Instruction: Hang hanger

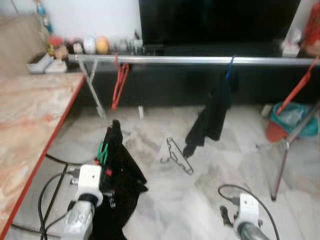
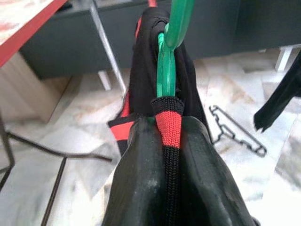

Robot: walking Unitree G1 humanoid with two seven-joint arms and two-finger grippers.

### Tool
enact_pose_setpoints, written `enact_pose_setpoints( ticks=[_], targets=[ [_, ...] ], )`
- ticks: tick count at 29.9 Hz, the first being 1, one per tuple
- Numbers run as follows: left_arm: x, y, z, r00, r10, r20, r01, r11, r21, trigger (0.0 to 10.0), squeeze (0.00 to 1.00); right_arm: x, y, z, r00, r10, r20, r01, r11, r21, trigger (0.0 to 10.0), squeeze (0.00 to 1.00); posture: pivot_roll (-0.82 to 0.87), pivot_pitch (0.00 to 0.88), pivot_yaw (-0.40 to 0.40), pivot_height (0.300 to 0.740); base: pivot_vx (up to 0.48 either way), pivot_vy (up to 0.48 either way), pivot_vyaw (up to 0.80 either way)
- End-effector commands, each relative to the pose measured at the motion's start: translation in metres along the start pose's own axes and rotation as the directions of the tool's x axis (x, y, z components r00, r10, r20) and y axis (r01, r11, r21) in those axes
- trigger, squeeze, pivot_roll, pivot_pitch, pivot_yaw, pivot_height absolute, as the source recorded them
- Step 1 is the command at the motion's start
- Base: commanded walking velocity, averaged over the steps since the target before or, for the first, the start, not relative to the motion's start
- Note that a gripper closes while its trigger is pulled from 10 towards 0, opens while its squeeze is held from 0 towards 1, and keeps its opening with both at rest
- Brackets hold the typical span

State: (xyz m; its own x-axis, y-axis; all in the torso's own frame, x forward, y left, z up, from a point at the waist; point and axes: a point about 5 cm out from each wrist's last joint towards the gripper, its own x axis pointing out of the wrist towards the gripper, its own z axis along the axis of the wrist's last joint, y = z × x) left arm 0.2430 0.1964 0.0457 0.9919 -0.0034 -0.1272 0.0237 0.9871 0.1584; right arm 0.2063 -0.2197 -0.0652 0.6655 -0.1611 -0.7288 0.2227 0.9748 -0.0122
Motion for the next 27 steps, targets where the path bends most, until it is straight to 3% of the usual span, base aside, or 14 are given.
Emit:
enact_pose_setpoints(
  ticks=[1,10,16,27],
  targets=[
    [0.0016,-0.0001,0.0059,1.0,0.006,0.02,-0.006,1.0,0.004,10.0,0.0,-0.0009,-0.0025,-0.003,1.0,-0.008,-0.008,0.008,1.0,0.004,10.0,0.0,0.0,0.0,0.014,0.736,-0.307,0.0,0.0],
    [0.0034,-0.0029,0.0083,1.0,0.003,0.018,-0.003,1.0,-0.002,10.0,0.0,-0.0012,-0.0048,-0.0031,1.0,-0.011,-0.004,0.011,1.0,0.006,10.0,0.0,0.0,0.0,0.006,0.736,-0.314,0.0,0.0],
    [0.0015,-0.0015,0.007,1.0,0.008,0.011,-0.008,1.0,-0.002,10.0,0.0,-0.0012,-0.0051,-0.0031,1.0,-0.006,-0.008,0.006,1.0,0.001,10.0,0.0,0.0,0.0,0.005,0.736,-0.319,0.0,-0.76],
    [0.0005,-0.0026,0.007,1.0,0.0,0.004,0.0,1.0,-0.004,10.0,0.0,-0.0013,-0.0044,-0.0031,1.0,0.008,-0.003,-0.008,1.0,0.0,10.0,0.0,0.01,0.0,0.007,0.736,-0.319,0.0,0.0]
  ],
)
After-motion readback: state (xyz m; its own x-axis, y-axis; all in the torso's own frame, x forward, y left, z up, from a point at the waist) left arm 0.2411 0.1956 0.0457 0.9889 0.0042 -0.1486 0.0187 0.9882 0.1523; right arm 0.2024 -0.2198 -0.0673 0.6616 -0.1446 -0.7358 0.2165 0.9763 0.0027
